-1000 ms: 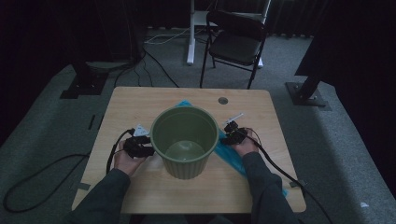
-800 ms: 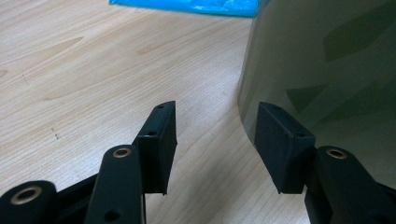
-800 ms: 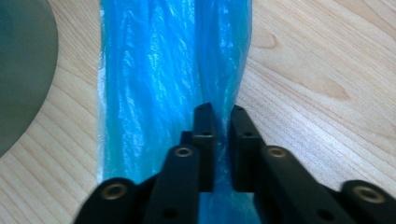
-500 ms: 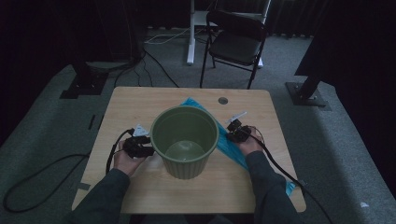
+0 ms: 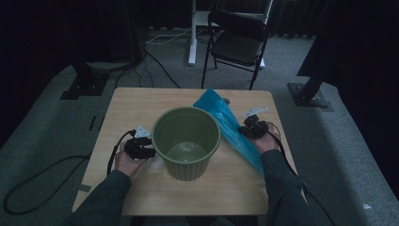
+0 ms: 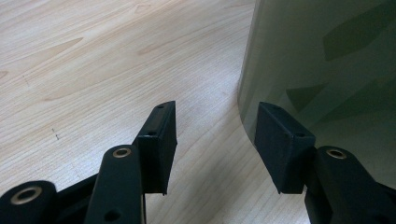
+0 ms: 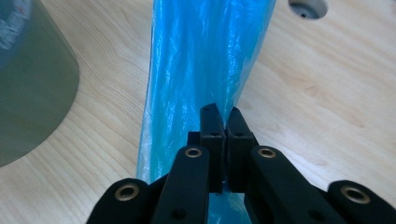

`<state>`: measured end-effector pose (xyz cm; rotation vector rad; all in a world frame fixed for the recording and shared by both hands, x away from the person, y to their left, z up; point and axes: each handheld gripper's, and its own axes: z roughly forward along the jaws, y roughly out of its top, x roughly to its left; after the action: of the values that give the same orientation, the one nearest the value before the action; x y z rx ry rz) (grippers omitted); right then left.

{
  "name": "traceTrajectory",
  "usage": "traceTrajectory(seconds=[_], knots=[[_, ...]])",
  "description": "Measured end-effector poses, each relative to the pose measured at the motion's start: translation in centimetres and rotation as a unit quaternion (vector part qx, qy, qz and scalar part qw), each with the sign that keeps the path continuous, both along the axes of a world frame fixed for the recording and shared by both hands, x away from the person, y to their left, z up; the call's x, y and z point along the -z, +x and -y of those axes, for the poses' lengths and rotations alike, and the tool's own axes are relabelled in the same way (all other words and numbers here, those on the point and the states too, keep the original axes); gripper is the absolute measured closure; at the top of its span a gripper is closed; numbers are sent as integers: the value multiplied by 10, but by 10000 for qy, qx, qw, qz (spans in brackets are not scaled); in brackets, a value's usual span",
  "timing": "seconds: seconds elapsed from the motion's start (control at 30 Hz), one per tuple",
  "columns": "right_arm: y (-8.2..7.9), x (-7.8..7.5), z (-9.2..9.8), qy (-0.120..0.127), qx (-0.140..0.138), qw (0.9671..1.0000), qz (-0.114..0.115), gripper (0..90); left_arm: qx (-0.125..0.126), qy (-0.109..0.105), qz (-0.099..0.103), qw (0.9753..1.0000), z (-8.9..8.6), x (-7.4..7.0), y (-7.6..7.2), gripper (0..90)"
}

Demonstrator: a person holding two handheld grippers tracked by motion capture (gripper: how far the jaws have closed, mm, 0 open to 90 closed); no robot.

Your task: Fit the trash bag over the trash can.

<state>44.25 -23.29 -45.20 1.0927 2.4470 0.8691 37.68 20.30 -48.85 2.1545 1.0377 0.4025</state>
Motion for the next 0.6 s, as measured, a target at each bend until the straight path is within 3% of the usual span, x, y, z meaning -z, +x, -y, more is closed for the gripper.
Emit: traceTrajectory(seconds=[0.6], knots=[[-22,-55,14,152,-308,9979,547,890,9,0,5,10000,0,0,0,488]])
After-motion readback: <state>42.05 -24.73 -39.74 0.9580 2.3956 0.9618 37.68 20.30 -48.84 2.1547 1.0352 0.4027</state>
